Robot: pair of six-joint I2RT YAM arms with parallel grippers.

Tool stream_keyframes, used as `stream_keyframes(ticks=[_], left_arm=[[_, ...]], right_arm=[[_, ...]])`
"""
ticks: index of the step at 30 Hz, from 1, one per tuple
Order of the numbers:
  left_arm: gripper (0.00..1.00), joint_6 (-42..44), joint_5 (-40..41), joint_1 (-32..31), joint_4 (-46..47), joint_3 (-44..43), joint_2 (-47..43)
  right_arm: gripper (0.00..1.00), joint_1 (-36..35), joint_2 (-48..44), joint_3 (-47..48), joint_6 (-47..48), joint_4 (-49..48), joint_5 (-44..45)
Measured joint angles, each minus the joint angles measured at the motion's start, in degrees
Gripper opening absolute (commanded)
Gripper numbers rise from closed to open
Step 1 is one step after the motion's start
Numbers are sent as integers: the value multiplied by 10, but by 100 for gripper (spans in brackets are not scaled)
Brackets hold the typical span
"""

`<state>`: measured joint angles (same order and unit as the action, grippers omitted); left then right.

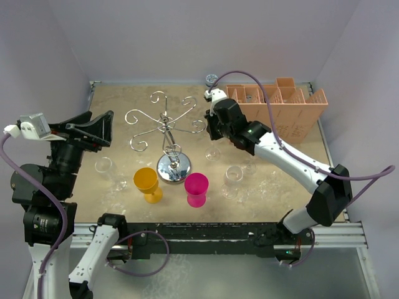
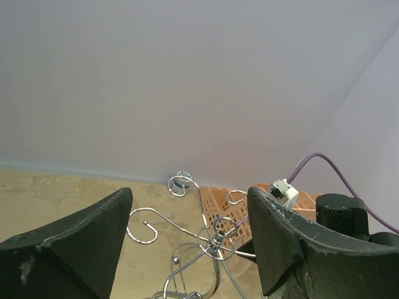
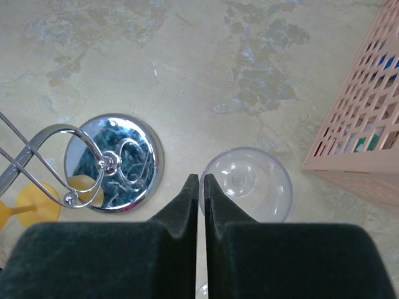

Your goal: Place the wine glass upside down on the wine glass rack

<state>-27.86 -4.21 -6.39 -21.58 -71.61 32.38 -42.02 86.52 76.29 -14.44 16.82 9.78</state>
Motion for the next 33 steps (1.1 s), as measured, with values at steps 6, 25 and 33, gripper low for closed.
stream_keyframes(ticks=[6, 25, 33], left_arm=[[72, 0, 0, 0, -4, 0, 1], [71, -1, 14, 0, -3, 0, 2], [71, -20, -3, 0, 16, 0, 2]], right_arm=[[15, 0, 3, 3, 1, 1, 2], [0, 0, -55, -24, -17, -9, 32], [0, 0, -216, -54, -40, -56, 53]])
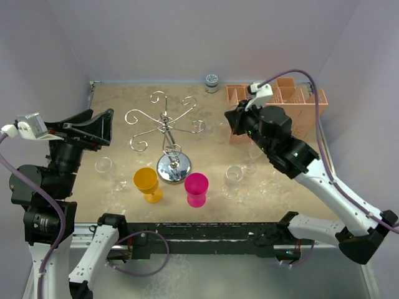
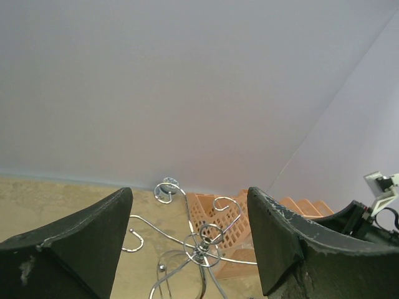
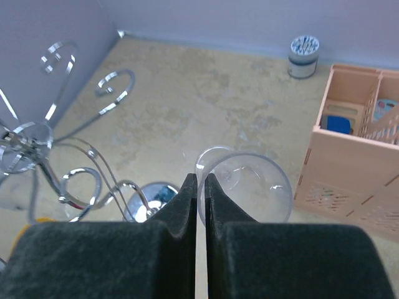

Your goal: Place the wine glass upside down on the wine glass rack

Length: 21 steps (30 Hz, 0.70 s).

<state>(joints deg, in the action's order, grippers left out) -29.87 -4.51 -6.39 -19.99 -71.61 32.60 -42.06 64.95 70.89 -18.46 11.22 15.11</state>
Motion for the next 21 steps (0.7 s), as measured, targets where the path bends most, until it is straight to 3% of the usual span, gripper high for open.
stream_keyframes(ticks=[9, 14, 21], left_arm=[[70, -56, -69, 0, 16, 0, 14], [68, -120, -104, 0, 37, 0, 47], [66, -248, -164, 0, 158, 17, 109]], right_arm=[[0, 0, -102, -19, -46, -34, 58], [0, 0, -165, -40, -67, -99, 75], [0, 0, -214, -64, -81, -221, 92]])
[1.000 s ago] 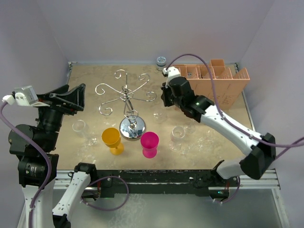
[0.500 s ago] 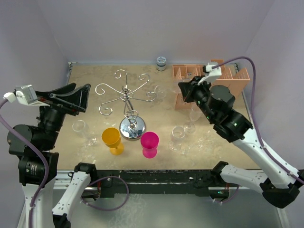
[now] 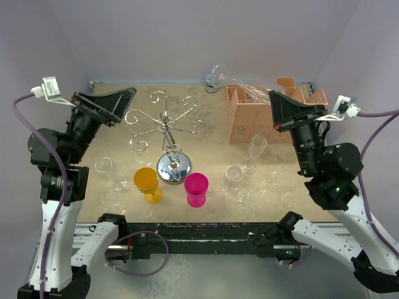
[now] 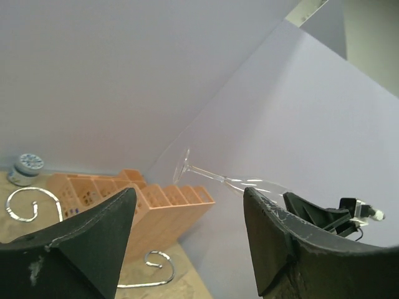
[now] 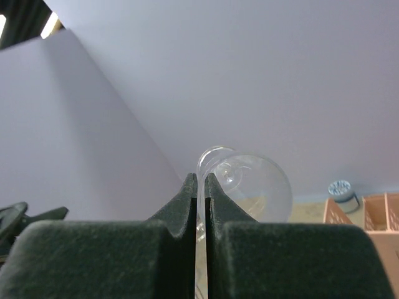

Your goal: Place the wine glass upside down on the wine glass rack

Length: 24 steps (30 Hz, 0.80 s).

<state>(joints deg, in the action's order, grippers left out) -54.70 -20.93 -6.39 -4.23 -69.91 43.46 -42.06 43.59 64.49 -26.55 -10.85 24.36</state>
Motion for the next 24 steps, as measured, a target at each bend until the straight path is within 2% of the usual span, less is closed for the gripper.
stream_keyframes(ticks=[7, 14, 17, 21, 24], left_arm=[[64, -123, -14, 0, 133, 1, 68], [63, -205, -1, -9, 212, 1, 101], [62, -211, 27, -60, 231, 0, 115], [61, -195, 63, -169, 236, -9, 158], [61, -181, 82, -216, 238, -15, 194]], right_arm=[[0, 0, 8, -21, -14, -126, -3], [0, 0, 34, -44, -51, -229, -15], [0, 0, 43, -64, -70, -269, -15], [0, 0, 59, -71, -91, -307, -15], [0, 0, 70, -71, -104, -332, -18]])
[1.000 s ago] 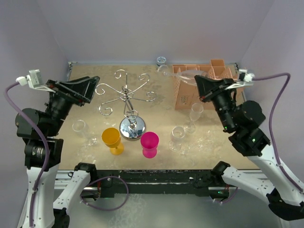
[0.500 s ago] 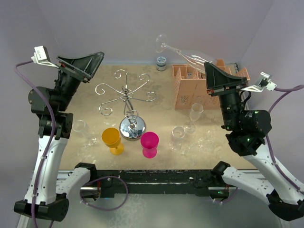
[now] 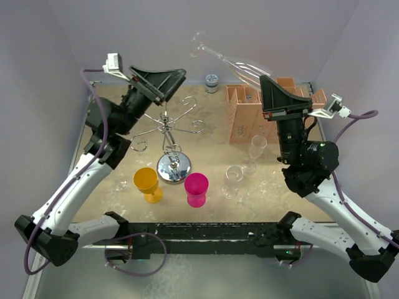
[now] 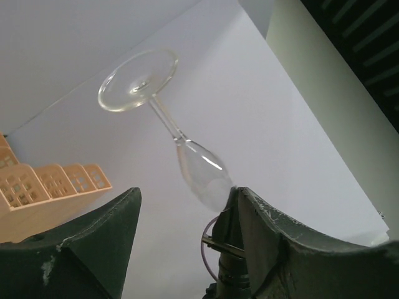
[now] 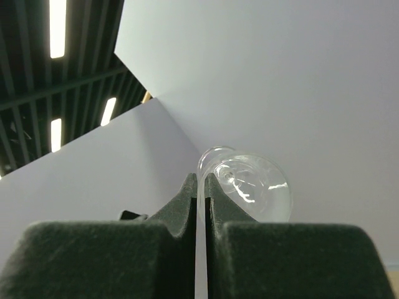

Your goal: Place the wine glass upside down on the wine glass rack

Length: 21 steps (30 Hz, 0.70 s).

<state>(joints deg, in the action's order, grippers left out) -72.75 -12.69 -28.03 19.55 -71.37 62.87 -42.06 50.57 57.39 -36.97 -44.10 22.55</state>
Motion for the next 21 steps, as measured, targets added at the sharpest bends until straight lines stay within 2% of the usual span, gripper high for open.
stream_keyframes(ticks=[6, 14, 17, 19, 21], left_arm=[[61, 17, 71, -64, 12, -1, 38], [59, 22, 202, -138, 85, -13, 49], [55, 32, 233, -153, 118, -13, 54], [46, 37, 252, -162, 139, -13, 57], [41, 45, 266, -168, 155, -13, 60]], right_arm=[[0, 0, 28, 12, -10, -26, -27], [0, 0, 60, 45, -2, -48, -126], [0, 0, 64, 57, 0, -59, -153], [0, 0, 66, 61, 0, -64, -172], [0, 0, 69, 64, 0, -70, -190]])
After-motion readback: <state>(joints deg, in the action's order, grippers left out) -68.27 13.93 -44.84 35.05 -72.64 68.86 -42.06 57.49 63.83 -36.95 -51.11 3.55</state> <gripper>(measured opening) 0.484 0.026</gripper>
